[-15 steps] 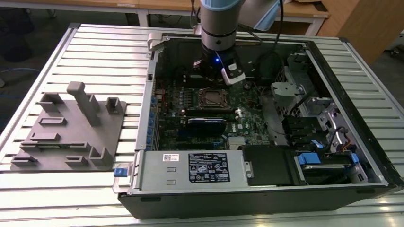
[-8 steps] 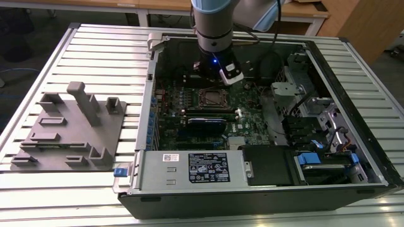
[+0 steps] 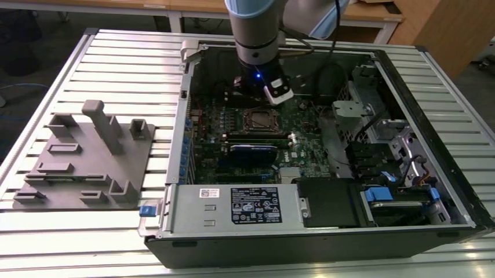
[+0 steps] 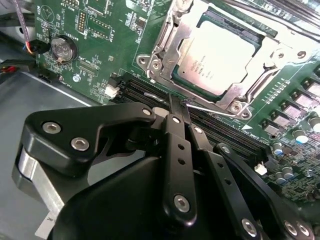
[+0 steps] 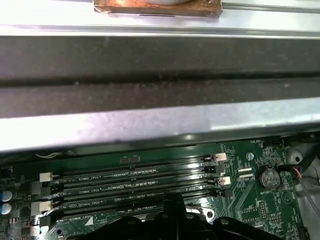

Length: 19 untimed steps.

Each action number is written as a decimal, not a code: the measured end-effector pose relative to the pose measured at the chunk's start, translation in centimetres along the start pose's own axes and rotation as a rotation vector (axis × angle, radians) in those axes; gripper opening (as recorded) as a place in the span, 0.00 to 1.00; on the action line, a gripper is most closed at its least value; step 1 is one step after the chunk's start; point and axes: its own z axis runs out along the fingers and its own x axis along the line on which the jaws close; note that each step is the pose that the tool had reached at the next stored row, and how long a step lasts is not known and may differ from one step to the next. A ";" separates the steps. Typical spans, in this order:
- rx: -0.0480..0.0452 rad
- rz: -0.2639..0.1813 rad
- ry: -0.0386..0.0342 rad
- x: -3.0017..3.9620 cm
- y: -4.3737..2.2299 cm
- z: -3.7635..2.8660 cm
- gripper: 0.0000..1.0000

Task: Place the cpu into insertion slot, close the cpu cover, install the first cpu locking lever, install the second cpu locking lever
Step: 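Install the first cpu locking lever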

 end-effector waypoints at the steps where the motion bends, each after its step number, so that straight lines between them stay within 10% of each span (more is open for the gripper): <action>1: 0.0005 0.007 -0.0015 0.06 -0.01 0.00 0.10; 6: 0.0007 0.046 -0.0103 0.16 -0.04 0.02 0.10; 11: -0.0259 0.074 -0.0123 0.30 -0.05 0.00 0.10; 19: -0.0275 0.087 -0.0292 0.53 -0.20 0.36 0.10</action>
